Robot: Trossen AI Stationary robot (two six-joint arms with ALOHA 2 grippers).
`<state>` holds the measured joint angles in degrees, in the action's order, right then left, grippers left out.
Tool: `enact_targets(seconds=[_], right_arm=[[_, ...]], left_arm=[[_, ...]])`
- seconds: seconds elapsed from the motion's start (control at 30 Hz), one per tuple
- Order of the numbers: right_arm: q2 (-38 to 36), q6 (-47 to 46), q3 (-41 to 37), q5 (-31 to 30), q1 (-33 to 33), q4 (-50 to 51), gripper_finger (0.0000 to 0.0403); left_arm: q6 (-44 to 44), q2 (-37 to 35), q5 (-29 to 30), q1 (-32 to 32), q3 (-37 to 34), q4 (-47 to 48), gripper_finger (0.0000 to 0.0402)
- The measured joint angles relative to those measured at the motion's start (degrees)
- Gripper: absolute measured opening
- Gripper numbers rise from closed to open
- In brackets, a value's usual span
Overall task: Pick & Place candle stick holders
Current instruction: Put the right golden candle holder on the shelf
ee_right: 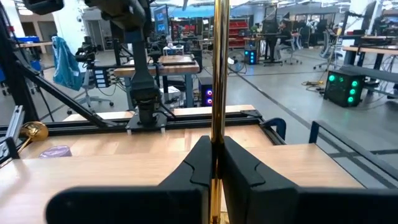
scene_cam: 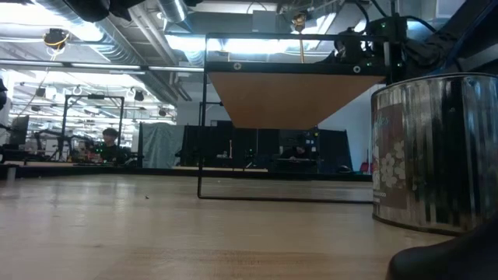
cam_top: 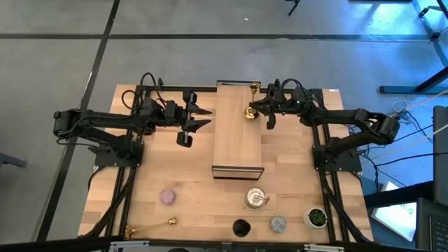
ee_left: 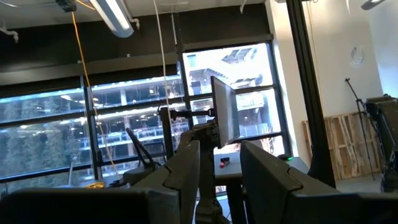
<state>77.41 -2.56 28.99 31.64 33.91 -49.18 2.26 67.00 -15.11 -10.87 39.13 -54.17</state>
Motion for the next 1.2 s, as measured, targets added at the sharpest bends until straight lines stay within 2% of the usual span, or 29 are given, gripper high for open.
enact_targets(seconds=[0.23,0.4,0.73,1.1,1.2], right_arm=[[0.7,-1.3,-1.8,-1.6,-0.6,-5.7,0.0015],[0.7,0.2,-2.0,-4.7,-2.0,-4.4,0.0015],[1.7,0.7,-2.0,-5.9,-2.1,-3.4,0.0015],[4.5,0.7,-2.0,-6.2,-2.1,-6.8,0.0015],[4.5,0.9,-2.0,-6.1,-2.1,-6.8,0.0036]], left_arm=[[0.0,0.0,0.0,0.0,0.0,0.0,0.0111],[0.0,0.0,0.0,0.0,0.0,0.0,0.0111],[0.0,0.0,0.0,0.0,0.0,0.0,0.0111],[0.0,0.0,0.0,0.0,0.0,0.0,0.0111],[0.0,0.0,0.0,0.0,0.0,0.0,0.0111]])
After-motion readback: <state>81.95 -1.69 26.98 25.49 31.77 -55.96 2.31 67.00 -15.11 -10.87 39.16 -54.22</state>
